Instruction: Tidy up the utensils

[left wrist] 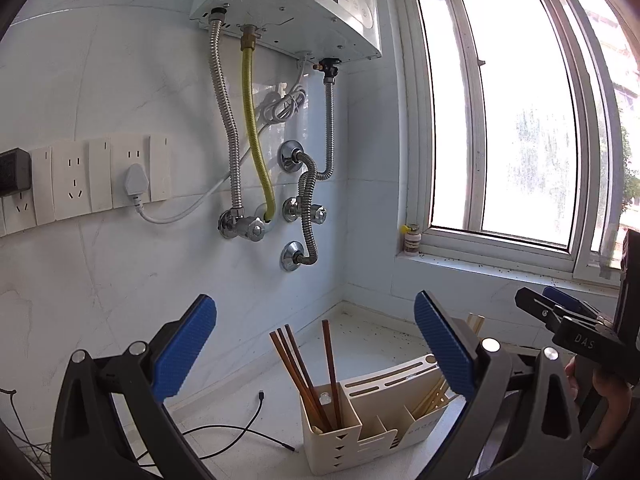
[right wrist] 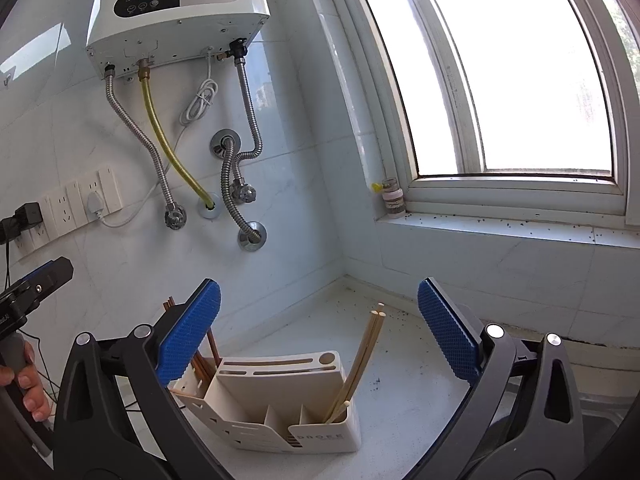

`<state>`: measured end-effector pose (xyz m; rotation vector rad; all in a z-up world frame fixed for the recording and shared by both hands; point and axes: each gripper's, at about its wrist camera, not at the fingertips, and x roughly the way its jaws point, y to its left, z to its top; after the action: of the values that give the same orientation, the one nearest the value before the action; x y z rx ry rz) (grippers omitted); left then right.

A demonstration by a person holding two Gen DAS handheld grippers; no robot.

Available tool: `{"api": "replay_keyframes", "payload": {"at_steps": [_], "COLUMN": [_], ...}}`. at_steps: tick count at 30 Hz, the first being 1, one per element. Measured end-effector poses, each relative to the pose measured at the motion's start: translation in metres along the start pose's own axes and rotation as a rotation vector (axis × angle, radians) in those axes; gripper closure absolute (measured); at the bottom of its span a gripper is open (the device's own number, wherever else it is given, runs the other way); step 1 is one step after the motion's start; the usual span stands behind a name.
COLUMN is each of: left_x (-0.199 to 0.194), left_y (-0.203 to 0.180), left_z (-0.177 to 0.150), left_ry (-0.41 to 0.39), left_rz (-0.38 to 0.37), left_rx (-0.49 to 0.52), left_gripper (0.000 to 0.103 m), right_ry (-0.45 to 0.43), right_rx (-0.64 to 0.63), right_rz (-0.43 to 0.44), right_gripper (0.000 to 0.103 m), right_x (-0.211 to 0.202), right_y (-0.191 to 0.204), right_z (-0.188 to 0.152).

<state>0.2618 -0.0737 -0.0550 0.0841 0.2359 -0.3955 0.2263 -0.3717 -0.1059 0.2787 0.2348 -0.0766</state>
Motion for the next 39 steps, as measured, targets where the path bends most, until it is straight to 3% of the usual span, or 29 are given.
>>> {"api": "replay_keyframes", "payload": {"at_steps": [8,15,24,28,39], "left_x": [-0.052,-0.085,-0.13,-0.149,-0.181], "left_y": [-0.004,0.002,0.001,0.0,-0.005], "left_z": [-0.005,-0.025,-0.057,-0.063,-0.068], "left_ry": [0.0,0.084,0.133,0.142,0.172], "left_rz": [-0.02,-0.045,-0.005,0.003,0.065], "left_rx": [0.014,-0.007,0.049,0.041,-0.002], "left_gripper": [0.005,0.005,0.005,0.005,0.005], "right_ry": [0.028,0.076,0.186,0.21,0.259], "right_rx": [-0.015,-0.026,-0.082,-0.142,-0.157], "right_rz": [-0.008,-0.018,-0.031,-0.041,-0.016], "right_gripper": [0.009,0.009,0.008,0.008,0.008], "right_x": [-0.055,-0.1,-0.15,-0.171,-0.203], "right_y": [0.006,0.013,0.03,0.04,0.041], "right_z": [-0.01,-0.03,-0.054,-0.059,-0.054]}}
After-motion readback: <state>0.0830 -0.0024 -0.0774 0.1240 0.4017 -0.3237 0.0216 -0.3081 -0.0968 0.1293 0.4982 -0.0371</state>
